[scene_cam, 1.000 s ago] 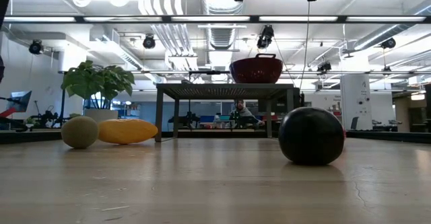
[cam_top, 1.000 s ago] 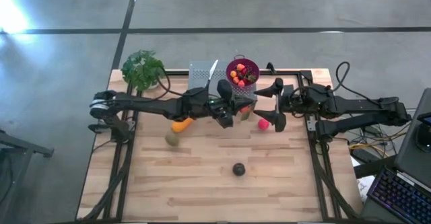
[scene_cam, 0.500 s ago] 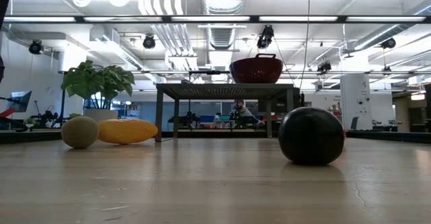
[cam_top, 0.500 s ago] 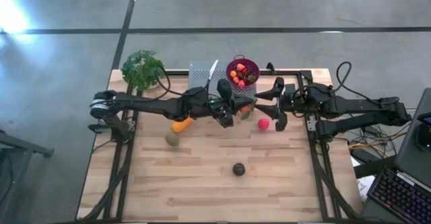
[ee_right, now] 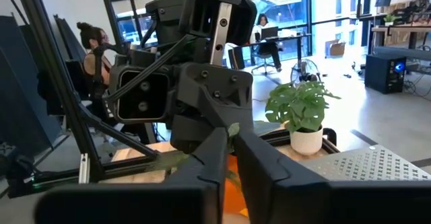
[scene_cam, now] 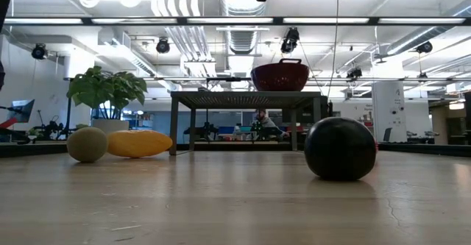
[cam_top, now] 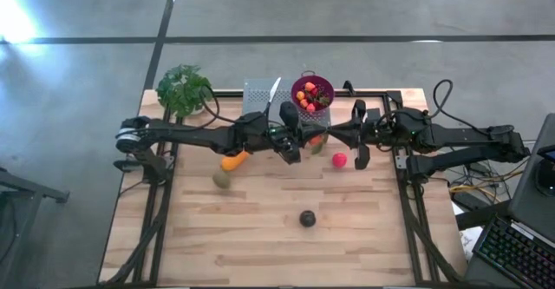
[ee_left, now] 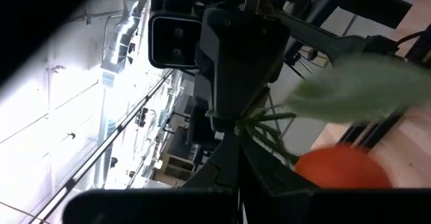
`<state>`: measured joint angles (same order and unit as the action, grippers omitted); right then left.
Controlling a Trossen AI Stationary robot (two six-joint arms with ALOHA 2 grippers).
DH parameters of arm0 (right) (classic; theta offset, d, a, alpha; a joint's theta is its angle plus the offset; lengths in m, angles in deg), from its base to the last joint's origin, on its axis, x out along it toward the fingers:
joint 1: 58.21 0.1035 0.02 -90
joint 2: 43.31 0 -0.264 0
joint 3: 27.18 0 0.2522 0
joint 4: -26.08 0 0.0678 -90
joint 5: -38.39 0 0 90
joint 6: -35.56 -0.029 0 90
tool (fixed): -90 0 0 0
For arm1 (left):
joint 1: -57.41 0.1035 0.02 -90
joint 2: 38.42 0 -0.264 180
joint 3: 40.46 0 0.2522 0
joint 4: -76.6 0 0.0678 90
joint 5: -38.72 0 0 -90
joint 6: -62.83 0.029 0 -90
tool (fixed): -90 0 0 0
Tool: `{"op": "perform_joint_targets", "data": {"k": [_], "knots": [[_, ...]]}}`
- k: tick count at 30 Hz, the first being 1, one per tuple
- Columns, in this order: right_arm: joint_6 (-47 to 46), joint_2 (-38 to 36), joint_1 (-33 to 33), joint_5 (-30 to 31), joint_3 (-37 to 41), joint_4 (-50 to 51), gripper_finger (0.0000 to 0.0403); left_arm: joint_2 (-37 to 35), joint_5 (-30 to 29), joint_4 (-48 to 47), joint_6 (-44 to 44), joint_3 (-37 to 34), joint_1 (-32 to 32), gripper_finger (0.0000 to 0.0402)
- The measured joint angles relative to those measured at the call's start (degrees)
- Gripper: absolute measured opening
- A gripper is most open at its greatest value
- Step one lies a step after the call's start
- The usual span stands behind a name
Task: Pick & Place Fruit
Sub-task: Put the orange into the violet strainer bowl on the shelf
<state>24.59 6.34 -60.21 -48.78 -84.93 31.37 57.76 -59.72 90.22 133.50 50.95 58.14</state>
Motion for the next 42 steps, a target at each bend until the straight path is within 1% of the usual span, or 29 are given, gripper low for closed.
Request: {"op": "perform_joint_targets", "data": {"k": [1,3,17,20,22,26,28,31,35,39,42], "knots": [[0.0,0.0,0.0,-0.02,0.02,0.0,0.0019,0.0,-0.02,0.0,0.0,0.0,0.02,0.0002],[-0.01,0.0,0.0,-0.01,0.0,0.02,0.0013,0.0,-0.04,0.0,0.0,0.0,0.02,0.0004],[-0.01,-0.04,0.0,0.0,0.02,0.09,0.001,0.0,-0.02,0.0,-0.04,0.02,0.0,0.0013],[-0.01,-0.08,0.0,-0.02,0.02,0.11,0.0009,0.02,-0.02,0.04,-0.54,0.02,-0.03,0.0043],[-0.01,-0.09,0.0,0.0,0.02,0.11,0.0009,0.02,-0.29,0.09,-2.59,0.03,-0.02,0.0074],[-0.01,-0.15,-0.02,-0.02,0.02,0.13,0.0009,0.02,-0.68,0.9,-6.74,0.04,0.01,0.0149],[-0.01,-0.19,-0.04,-0.02,0.02,0.09,0.0009,0.02,-0.72,1.96,-6.71,0.04,0.02,0.0184],[-0.01,-0.48,-0.27,-0.02,0.02,0.5,0.0009,0.02,-0.87,2.4,-6.25,0.1,0.02,0.0221],[-0.01,-0.93,-1.07,0.04,0.02,1.03,0.001,0.02,-2.76,2.31,-6.32,0.1,-0.09,0.0243],[-0.01,-0.94,-2.84,0.17,0.02,2.11,0.0011,0.02,-6.68,2.12,-6.38,0.07,-0.38,0.0245],[-0.29,-0.94,-5.69,0.22,0.02,4.94,0.001,0.02,-9.25,2.15,-6.67,0.07,-1.17,0.0245]]}}
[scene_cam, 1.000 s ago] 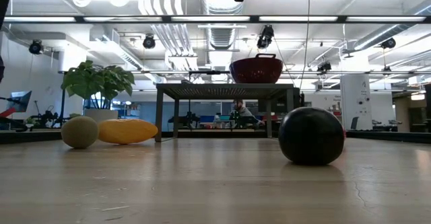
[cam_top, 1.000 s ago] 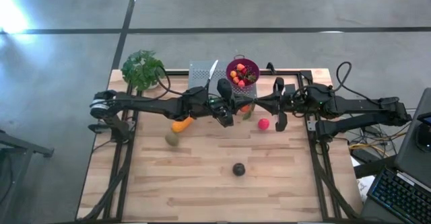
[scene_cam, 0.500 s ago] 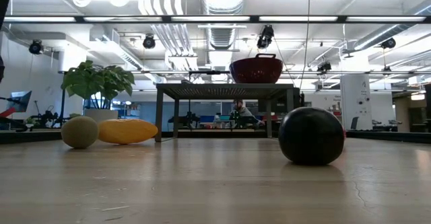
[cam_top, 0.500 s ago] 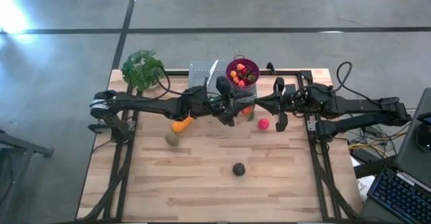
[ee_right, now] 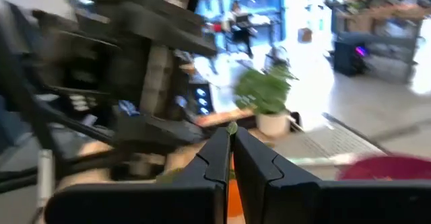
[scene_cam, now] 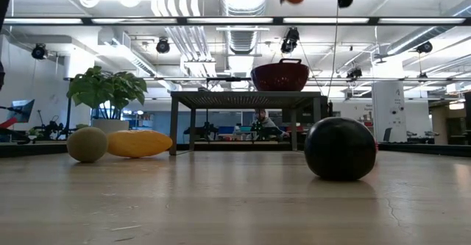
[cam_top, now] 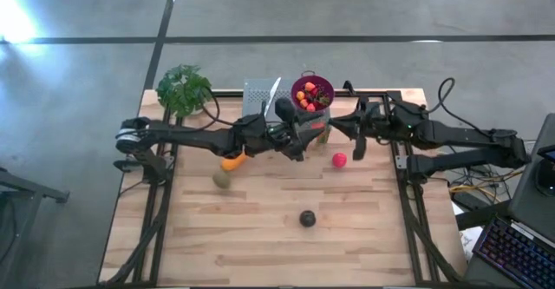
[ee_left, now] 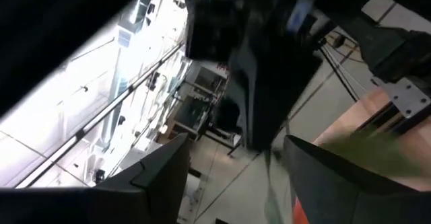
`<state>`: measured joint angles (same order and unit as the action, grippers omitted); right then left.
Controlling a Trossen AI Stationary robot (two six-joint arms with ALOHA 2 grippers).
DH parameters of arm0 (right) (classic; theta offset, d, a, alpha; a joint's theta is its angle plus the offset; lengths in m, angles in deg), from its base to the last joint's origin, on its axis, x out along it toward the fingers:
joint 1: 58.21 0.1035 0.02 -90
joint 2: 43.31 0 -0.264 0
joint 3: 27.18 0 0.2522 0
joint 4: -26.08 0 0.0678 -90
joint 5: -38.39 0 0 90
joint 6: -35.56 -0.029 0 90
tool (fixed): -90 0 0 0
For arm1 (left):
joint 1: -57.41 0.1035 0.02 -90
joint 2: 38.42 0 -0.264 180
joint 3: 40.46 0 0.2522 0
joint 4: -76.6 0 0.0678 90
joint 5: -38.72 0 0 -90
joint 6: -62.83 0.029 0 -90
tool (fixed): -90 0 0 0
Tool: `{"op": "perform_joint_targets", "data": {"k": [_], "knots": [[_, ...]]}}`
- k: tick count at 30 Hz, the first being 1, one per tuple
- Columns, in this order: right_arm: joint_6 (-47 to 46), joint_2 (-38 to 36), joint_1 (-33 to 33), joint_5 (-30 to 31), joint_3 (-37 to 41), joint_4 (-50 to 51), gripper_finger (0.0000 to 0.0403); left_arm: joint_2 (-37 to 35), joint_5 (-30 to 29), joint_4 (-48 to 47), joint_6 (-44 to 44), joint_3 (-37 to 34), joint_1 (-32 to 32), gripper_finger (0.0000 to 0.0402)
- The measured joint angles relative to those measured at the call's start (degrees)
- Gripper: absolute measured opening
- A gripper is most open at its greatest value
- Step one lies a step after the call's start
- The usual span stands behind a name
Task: Pick & Place Fruit
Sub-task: Put the orange into the violet strainer bowl on the shelf
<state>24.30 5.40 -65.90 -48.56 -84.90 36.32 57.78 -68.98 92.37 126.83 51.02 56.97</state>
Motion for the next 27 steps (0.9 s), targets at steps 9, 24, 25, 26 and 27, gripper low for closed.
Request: {"op": "perform_joint_targets", "data": {"k": [9,24,25,26,27], "knots": [[-0.41,0.94,-10.85,-3.33,-2.62,7.08,0.0009,-0.02,-1.87,0.01,0.64,-0.02,-2.1,0.0245],[8.36,14.94,-23.69,-8.82,-19.67,25.66,0.0009,-0.13,-1.91,0.03,-0.4,-0.04,-4.57,0.0245],[8.7,15.87,-24.14,-9.64,-20.63,26.04,0.0009,-0.13,-1.91,0.03,-0.94,-0.05,-4.83,0.0245],[8.99,16.74,-24.65,-10.52,-21.41,26.13,0.0009,-0.15,-1.89,0.03,-1.61,-0.07,-5.03,0.0245],[9.37,17.55,-25.12,-10.94,-22.11,26.13,0.0008,-0.15,-1.76,0.03,-2.46,-0.08,-5.08,0.0245]]}}
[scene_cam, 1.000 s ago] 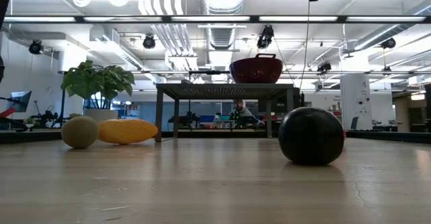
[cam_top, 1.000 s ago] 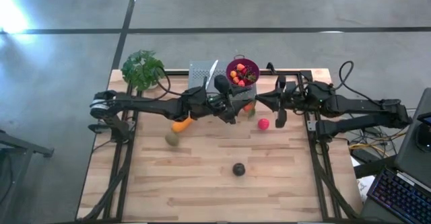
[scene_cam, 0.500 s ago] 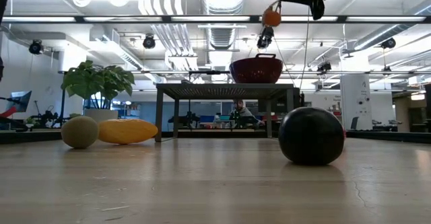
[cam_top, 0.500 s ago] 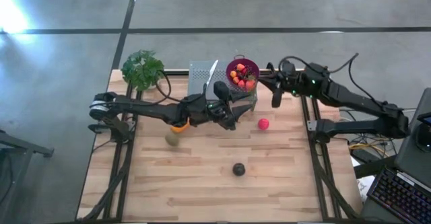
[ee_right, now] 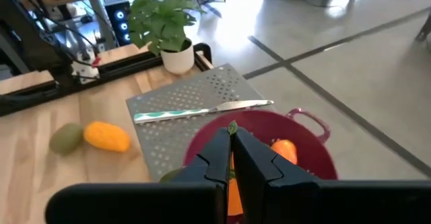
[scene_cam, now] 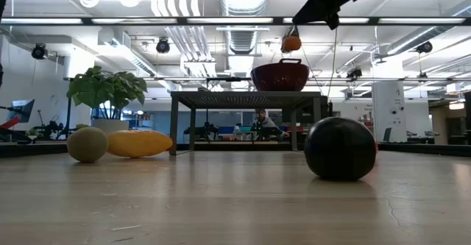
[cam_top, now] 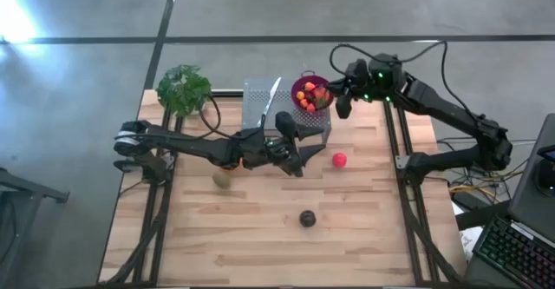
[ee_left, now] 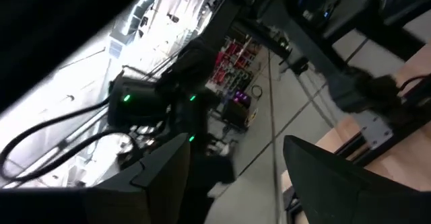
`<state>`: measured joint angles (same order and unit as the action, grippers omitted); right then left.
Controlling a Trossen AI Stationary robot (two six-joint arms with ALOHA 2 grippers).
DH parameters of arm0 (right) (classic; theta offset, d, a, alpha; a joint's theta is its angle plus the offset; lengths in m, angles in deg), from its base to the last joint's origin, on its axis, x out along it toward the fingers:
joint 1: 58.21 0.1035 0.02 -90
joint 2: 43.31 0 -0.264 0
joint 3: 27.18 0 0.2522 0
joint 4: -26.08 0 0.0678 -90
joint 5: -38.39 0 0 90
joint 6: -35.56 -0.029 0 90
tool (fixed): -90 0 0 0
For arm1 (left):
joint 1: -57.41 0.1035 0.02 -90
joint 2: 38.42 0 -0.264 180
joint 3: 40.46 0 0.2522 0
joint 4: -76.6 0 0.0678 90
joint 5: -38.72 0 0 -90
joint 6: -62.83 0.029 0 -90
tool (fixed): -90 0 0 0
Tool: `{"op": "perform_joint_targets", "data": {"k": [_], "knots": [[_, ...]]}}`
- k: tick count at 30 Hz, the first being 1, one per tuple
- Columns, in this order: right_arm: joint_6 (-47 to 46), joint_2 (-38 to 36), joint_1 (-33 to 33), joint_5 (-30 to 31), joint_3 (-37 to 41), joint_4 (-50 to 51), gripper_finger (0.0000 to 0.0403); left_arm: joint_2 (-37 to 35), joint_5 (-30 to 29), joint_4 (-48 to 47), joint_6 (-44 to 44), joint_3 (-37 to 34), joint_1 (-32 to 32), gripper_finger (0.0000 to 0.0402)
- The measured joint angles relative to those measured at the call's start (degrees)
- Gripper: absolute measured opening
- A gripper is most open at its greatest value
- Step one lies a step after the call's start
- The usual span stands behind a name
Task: Pick & Place Fruit
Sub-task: Put the orange into the violet strainer bowl on the shelf
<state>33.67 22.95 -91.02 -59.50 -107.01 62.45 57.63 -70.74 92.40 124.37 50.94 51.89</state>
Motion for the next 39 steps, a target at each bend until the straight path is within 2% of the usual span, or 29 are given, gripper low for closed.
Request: {"op": "perform_joint_targets", "data": {"k": [5,12,19,31,39], "knots": [[0.87,3.36,-3.21,-2.47,-1.8,0.69,0.0008,-1.85,1.15,-3.11,-6.06,-0.81,0.03,0.0245],[1.66,6.2,-6.85,-4.34,-1.03,0.67,0.0008,-7.5,6.24,-4.84,-11.94,-6.1,0.16,0.0245],[3.55,7.08,-7.72,-4.6,-0.56,-0.59,0.0008,-13.41,14.57,-4.58,-21.17,-11.24,0.7,0.0245],[4.96,11.35,-8.23,-4.6,-0.53,-1.71,0.0008,-16.06,14.92,-4.57,-25.17,-12.86,0.75,0.0245],[5.48,10.88,-8.27,-4.09,-0.82,-1.8,0.0012,-16.06,14.95,-4.57,-26.91,-12.86,0.75,0.0245]]}}
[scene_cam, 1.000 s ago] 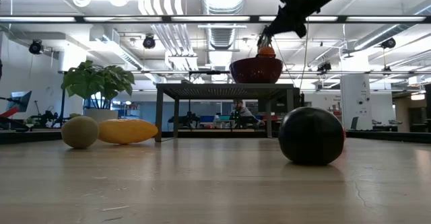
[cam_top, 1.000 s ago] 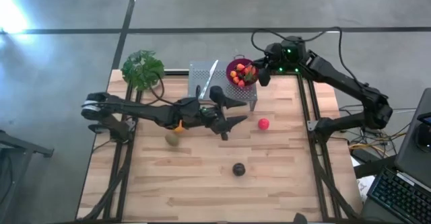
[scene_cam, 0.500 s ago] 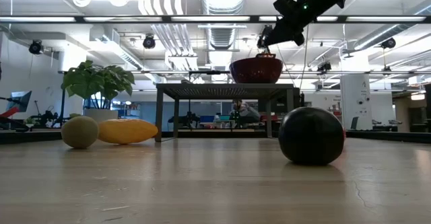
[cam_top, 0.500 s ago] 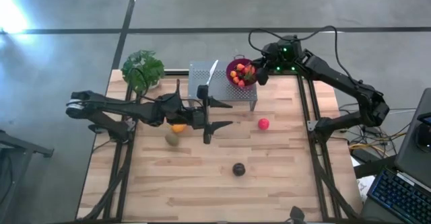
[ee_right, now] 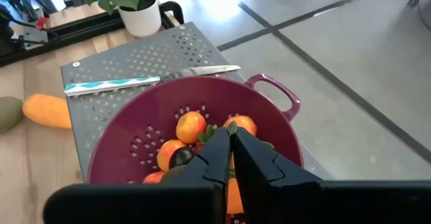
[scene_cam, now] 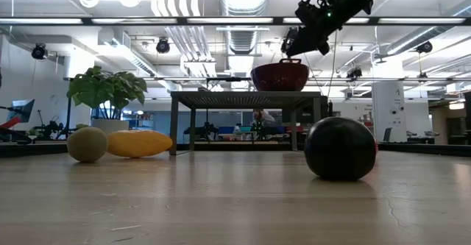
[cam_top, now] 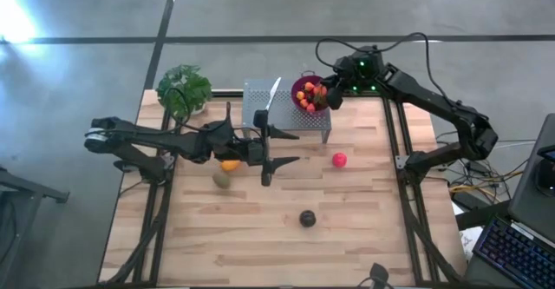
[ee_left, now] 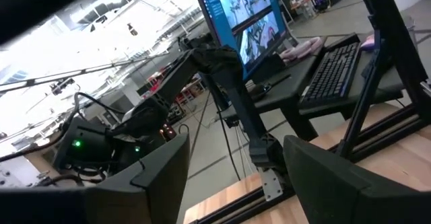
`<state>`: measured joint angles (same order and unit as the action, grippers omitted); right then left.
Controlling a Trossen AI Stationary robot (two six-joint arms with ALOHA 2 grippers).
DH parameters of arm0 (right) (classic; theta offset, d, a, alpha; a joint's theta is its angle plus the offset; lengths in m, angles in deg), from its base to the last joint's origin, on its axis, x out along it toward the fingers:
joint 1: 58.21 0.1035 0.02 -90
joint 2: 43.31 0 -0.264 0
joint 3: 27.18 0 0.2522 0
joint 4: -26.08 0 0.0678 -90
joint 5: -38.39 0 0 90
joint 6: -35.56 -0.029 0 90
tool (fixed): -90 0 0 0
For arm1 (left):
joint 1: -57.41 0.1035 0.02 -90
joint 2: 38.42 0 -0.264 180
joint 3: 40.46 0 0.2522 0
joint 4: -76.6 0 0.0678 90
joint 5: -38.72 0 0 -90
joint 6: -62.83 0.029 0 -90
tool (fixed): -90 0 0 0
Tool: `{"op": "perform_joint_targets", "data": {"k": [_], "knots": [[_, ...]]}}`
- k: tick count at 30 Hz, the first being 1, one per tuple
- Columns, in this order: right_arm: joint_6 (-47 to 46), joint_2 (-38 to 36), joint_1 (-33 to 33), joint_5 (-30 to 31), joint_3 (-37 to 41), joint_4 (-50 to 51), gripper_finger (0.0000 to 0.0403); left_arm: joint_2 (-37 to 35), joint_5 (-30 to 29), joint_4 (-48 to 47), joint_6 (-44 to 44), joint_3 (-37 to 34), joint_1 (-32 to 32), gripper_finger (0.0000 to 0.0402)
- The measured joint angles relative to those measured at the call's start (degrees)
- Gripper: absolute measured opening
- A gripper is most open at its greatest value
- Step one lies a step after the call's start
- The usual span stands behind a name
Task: Pick & Place Fruit
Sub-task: Put the orange into the violet strainer bowl on the shelf, then put the red tomato into the violet strainer bowl on the shelf
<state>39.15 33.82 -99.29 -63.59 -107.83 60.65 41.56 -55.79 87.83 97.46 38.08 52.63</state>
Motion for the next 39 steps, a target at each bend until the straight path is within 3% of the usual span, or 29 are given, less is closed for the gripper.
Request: {"op": "perform_joint_targets", "data": {"k": [16,28,39], "knots": [[1.06,-0.47,-0.22,3.13,-0.02,1.71,0.0065,0.0,0.0,0.07,-0.2,0.0,0.01,0.0245],[0.93,-0.58,-0.2,3.14,-1.94,2.16,0.0133,0.02,0.0,0.07,-0.2,0.0,0.02,0.0245],[2.52,-0.64,0.66,3.14,-11.37,15.35,0.0182,0.07,-0.01,-1.76,-4.15,0.0,0.02,0.0245]]}}
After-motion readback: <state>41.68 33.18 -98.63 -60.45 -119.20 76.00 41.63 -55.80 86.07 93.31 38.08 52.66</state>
